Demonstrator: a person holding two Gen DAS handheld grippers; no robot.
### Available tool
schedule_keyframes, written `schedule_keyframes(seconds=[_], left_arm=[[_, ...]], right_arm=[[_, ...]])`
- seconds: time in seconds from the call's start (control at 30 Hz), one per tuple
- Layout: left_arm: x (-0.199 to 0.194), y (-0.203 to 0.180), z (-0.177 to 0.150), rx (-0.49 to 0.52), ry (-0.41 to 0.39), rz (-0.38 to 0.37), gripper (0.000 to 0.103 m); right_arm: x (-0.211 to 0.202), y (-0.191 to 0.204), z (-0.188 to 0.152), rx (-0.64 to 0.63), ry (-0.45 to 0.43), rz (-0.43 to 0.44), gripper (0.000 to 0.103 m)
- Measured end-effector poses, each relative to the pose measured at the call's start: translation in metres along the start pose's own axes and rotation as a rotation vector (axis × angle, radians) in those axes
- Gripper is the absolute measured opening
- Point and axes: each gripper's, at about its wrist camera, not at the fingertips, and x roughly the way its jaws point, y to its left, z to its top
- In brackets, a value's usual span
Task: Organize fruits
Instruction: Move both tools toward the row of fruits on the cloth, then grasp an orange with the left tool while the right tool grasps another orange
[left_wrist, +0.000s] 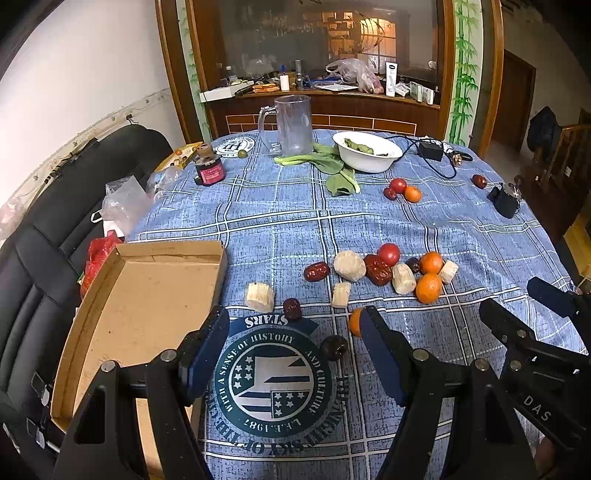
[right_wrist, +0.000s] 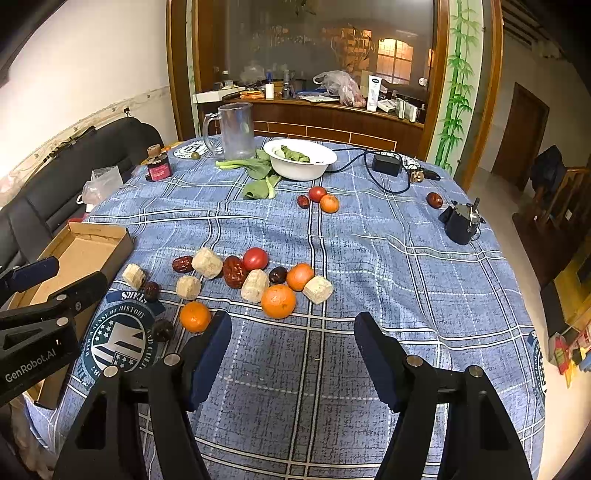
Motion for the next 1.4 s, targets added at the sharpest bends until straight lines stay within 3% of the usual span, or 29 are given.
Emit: schedule_keyframes(seconds=[0.77, 0.83, 0.9, 0.97, 1.2, 1.4], left_arm=[[0.024, 0.006, -0.010, -0.032, 0.065, -0.036, 0.072], [0.030, 0.011, -0.012, -0.047, 0.083, -0.052, 0.064], [0.040, 0.018, -0.014, -0.073, 0.118, -0.085, 0.048], [0.047, 0.024, -0.017, -0.098, 0.146, -0.108, 0.043], [0.065, 0.029, -0.019, -0.132, 0.186, -0.195, 0.031], [0.077, 0.015, -0.011, -0.095, 0.200, -0.286, 0.029]], right_arm=[[0.017, -0.001, -0.008, 0.025, 0.056, 0.012, 0.073], [0.021, -0.003, -0.009, 0.036, 0.069, 0.019, 0.069], [0.026, -0.007, -0.011, 0.050, 0.089, 0.031, 0.065], [0.032, -0.011, -0.012, 0.069, 0.110, 0.043, 0.062], [0.052, -0.021, -0.007, 0.119, 0.151, 0.076, 0.051], [0.070, -0.031, 0.000, 0.160, 0.173, 0.092, 0.051]])
